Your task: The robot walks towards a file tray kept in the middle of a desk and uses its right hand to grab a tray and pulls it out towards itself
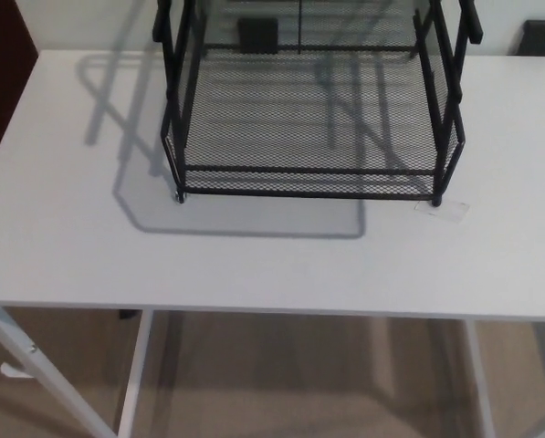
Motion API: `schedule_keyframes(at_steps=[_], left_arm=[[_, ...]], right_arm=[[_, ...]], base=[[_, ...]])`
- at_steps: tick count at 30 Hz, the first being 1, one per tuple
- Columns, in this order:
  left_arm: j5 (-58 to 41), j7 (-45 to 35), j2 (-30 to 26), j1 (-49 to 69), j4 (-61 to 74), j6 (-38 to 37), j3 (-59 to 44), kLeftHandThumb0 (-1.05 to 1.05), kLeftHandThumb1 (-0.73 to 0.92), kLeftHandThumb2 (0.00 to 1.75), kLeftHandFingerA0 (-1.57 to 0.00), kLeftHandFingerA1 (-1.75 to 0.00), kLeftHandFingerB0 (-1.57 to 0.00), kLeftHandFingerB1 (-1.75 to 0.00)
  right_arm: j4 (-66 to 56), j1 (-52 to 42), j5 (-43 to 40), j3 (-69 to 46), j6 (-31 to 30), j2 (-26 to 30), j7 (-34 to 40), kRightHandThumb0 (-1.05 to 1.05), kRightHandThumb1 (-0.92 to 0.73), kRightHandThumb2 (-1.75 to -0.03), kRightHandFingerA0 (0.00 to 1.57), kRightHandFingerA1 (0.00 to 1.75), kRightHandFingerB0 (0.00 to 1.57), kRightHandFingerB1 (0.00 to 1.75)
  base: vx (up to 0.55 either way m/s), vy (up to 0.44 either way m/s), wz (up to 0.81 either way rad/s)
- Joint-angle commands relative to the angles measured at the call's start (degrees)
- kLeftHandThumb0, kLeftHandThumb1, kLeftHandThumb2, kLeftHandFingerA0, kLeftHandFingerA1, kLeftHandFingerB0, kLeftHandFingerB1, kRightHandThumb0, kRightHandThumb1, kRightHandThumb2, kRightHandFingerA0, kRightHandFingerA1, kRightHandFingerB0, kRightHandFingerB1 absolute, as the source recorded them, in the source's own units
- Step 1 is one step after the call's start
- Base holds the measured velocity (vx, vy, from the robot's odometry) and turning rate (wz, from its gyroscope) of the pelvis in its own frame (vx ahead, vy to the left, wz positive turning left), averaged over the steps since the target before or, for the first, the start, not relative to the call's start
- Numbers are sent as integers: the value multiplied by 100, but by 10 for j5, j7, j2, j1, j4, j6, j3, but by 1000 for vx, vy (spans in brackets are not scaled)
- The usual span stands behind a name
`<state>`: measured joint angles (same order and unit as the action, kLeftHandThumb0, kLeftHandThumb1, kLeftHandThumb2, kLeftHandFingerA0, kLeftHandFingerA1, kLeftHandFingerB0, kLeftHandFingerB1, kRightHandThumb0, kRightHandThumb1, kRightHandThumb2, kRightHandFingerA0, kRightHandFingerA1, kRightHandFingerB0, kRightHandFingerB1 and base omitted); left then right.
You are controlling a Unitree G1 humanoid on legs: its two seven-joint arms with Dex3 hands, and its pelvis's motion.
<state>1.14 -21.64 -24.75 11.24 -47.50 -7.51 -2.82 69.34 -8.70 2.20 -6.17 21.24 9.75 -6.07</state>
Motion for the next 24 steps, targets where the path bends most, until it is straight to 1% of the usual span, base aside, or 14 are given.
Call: schedule_keyframes(at_steps=[1,5,6,8,9,11,12,13,17,18,20,21,22,24], left_arm=[[7,10,-5,35,1,2,0,-33,37,73,-61,-84,-33,-66],[7,5,-7,50,-19,-22,0,-36,36,72,-59,-88,-33,-68],[5,5,-6,49,-24,-21,-1,-37,29,86,-64,-86,-34,-67],[7,4,-8,54,-20,-23,0,-37,29,86,-63,-85,-33,-66],[11,5,-9,52,-27,-32,3,-36,36,72,-60,-88,-34,-66],[14,5,-11,51,-34,-37,5,-35,36,72,-59,-86,-34,-66],[15,6,-12,54,-36,-38,6,-36,37,71,-58,-85,-34,-67],[17,8,-12,53,-40,-39,7,-36,37,71,-59,-83,-34,-66],[12,9,-10,42,-44,-35,3,-35,35,72,-63,-89,-35,-67],[16,11,-12,38,-45,-39,5,-36,36,71,-60,-87,-35,-67],[14,7,-10,33,-41,-38,5,-35,35,72,-59,-87,-34,-69],[11,5,-9,36,-30,-32,5,-37,29,86,-65,-85,-33,-67],[12,5,-9,39,-19,-30,6,-38,29,86,-65,-85,-33,-67],[16,8,-11,44,-4,-30,8,-40,29,86,-64,-84,-33,-67]], right_arm=[[12,-32,5,6,19,11,-8,-44,-50,-79,66,61,51,54],[2,-55,11,15,20,10,1,-43,-50,-79,66,61,51,54],[-2,-56,13,18,17,10,3,-43,-50,-79,66,60,51,54],[-16,-67,10,18,20,8,-2,-40,-50,-79,65,61,51,55],[-18,-69,4,13,18,6,-4,-34,-60,-58,72,51,56,44],[-15,-69,-2,8,15,2,-1,-34,-59,-58,73,51,58,45],[-17,-79,27,29,41,6,25,-37,-60,-58,73,53,57,44],[-25,-88,21,26,54,1,25,-37,-61,-58,68,51,56,43],[-102,-134,-24,-1,165,-34,6,-48,-63,-60,70,48,57,41],[-143,-154,-47,-8,201,-49,-11,-49,-62,-60,74,51,57,40],[-263,-214,-78,-4,252,-69,-31,-49,-63,-60,67,44,54,39],[-355,-261,-90,7,269,-74,-34,-49,-64,-60,66,42,54,39],[-454,-308,-92,18,283,-77,-23,-49,-66,-61,63,42,52,38],[-576,-356,-93,28,291,-79,-7,-48,-65,-60,63,42,53,38]], base=[[0,0,0],[0,0,0],[0,0,0],[0,0,0],[0,0,0],[0,0,0],[0,0,0],[0,0,0],[0,0,0],[0,0,0],[0,0,0],[0,0,0],[0,0,0],[0,0,0]])
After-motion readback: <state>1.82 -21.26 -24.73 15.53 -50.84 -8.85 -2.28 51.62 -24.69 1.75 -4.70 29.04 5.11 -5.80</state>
